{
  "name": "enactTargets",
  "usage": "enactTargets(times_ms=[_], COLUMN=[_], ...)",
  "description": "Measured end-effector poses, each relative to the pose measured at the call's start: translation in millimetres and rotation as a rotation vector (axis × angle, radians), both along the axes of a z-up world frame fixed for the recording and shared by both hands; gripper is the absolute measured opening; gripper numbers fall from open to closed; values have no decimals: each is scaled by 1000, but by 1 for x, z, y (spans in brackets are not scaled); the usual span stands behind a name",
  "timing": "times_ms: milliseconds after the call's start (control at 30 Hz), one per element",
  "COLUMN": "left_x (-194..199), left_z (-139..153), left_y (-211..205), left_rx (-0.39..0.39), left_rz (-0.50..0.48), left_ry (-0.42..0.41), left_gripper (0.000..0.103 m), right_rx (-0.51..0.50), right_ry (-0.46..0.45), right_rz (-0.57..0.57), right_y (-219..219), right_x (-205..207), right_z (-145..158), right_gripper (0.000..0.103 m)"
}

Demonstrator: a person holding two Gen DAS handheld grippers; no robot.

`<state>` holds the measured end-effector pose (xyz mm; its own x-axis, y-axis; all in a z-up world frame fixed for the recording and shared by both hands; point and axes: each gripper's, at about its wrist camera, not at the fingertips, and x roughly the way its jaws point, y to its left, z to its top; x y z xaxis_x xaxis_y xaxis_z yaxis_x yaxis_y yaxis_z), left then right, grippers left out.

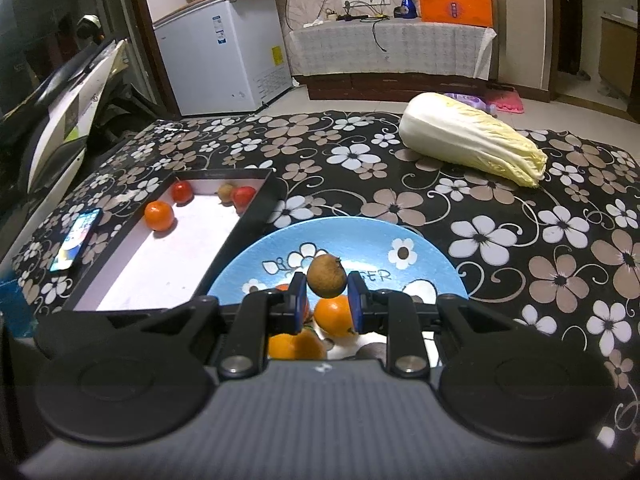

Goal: Organize fruits
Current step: 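Carry the orange and brown fruit over the blue plate, then open the left gripper to drop the orange while the right gripper releases the brown fruit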

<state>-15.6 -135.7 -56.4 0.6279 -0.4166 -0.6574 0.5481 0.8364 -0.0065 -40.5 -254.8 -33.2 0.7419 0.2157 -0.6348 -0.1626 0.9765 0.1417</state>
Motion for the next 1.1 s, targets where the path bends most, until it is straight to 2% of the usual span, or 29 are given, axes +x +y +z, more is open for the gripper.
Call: enactTargets(times_ms=[100, 167, 233, 567, 800, 933, 1100], left_x=[-2, -1, -1, -2, 7, 18, 25], left_z=[1, 2, 3, 12, 23, 27, 28], left_y=[-1, 1, 3, 24, 64, 89, 113], left_rx=[-8, -15, -17, -23, -32, -19, 8], left_rz=[-10, -7, 1, 28, 149, 239, 306], left_ry=[-7, -10, -14, -36, -50, -66, -74], left_gripper=[45, 52, 55, 55, 55, 55, 55], right_rx=[-4, -8, -12, -19, -13, -6, -8], right_ry=[11, 23, 35, 80, 82, 85, 88], right_rz=[-3, -5, -7, -33, -58, -67, -76], right_y=[-1, -1, -1, 1, 1, 1, 1], right_x=[2, 5, 7, 17, 21, 22, 24], right_z=[-3, -6, -9, -20, -21, -22, -23], right_gripper=[25, 25, 25, 25, 26, 26, 26])
